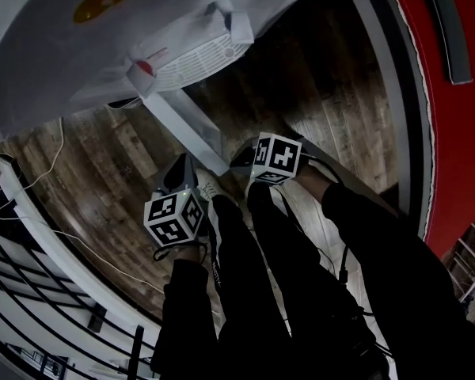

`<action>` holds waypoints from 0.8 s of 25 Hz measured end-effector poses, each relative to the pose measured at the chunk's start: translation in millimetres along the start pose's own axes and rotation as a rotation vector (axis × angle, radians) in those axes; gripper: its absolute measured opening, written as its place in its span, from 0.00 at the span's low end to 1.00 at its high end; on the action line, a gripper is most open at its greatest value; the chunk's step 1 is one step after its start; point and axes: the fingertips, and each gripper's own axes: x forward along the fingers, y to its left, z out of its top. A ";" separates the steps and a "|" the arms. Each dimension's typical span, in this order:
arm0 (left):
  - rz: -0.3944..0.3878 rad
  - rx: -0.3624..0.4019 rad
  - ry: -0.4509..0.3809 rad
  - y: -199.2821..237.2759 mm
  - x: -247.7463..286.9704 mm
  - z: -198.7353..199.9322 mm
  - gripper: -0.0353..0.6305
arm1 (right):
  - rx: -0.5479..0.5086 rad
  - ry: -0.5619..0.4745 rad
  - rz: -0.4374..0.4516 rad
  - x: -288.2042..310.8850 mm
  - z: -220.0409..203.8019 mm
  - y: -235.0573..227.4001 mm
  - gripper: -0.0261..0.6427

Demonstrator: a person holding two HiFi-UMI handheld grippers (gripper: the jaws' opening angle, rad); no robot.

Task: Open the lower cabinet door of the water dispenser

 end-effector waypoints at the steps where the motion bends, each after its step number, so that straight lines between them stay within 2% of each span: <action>1: 0.000 0.003 0.007 0.4 1.0 -1.8 0.06 | -0.003 0.001 0.000 -0.6 -0.2 -0.3 0.04; 8: 0.020 0.000 0.065 14.3 3.2 -21.1 0.06 | -0.016 0.011 -0.011 -4.9 -3.9 -1.9 0.04; 12: 0.030 0.014 0.082 20.0 11.8 -21.8 0.06 | -0.044 0.012 -0.046 -13.7 -3.4 -17.2 0.04; 20: 0.000 -0.004 0.128 19.1 25.2 -32.7 0.06 | -0.018 -0.009 -0.089 -29.0 0.6 -33.4 0.04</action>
